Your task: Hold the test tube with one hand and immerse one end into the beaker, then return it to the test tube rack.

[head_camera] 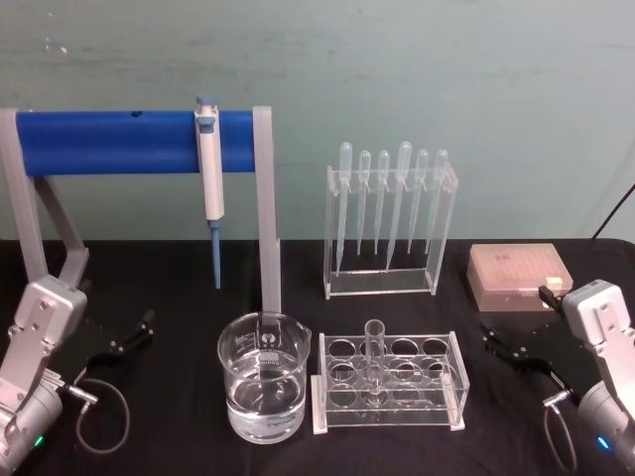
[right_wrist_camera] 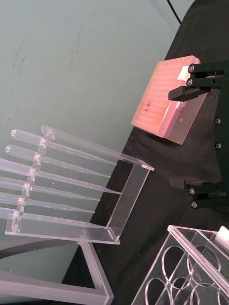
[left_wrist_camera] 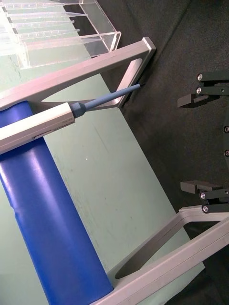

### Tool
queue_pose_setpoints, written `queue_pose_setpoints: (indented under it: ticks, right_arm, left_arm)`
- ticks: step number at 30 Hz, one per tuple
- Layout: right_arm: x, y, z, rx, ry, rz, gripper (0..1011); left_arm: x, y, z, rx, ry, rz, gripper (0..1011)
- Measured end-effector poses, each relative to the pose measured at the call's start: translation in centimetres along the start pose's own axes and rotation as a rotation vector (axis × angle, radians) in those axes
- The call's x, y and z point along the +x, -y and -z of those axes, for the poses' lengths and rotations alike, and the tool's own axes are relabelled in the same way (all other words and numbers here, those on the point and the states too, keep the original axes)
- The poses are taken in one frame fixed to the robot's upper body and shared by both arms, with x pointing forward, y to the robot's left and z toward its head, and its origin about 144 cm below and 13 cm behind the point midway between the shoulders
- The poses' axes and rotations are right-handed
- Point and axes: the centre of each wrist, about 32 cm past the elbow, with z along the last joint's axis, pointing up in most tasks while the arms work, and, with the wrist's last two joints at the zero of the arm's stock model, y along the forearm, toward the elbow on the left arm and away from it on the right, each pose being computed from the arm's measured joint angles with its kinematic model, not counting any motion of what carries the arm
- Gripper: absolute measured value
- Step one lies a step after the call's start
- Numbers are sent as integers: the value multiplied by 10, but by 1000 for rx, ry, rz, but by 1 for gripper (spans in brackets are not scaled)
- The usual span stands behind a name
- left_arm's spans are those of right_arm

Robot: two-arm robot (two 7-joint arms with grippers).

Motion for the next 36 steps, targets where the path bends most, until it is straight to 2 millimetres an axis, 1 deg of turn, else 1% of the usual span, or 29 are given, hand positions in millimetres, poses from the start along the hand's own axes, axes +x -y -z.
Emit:
queue_pose_setpoints:
  ticks: [36]
  right_arm:
    - [0,0,0,0,0,0,1003]
  left_arm:
    - [0,0,0,0,0,0,1000]
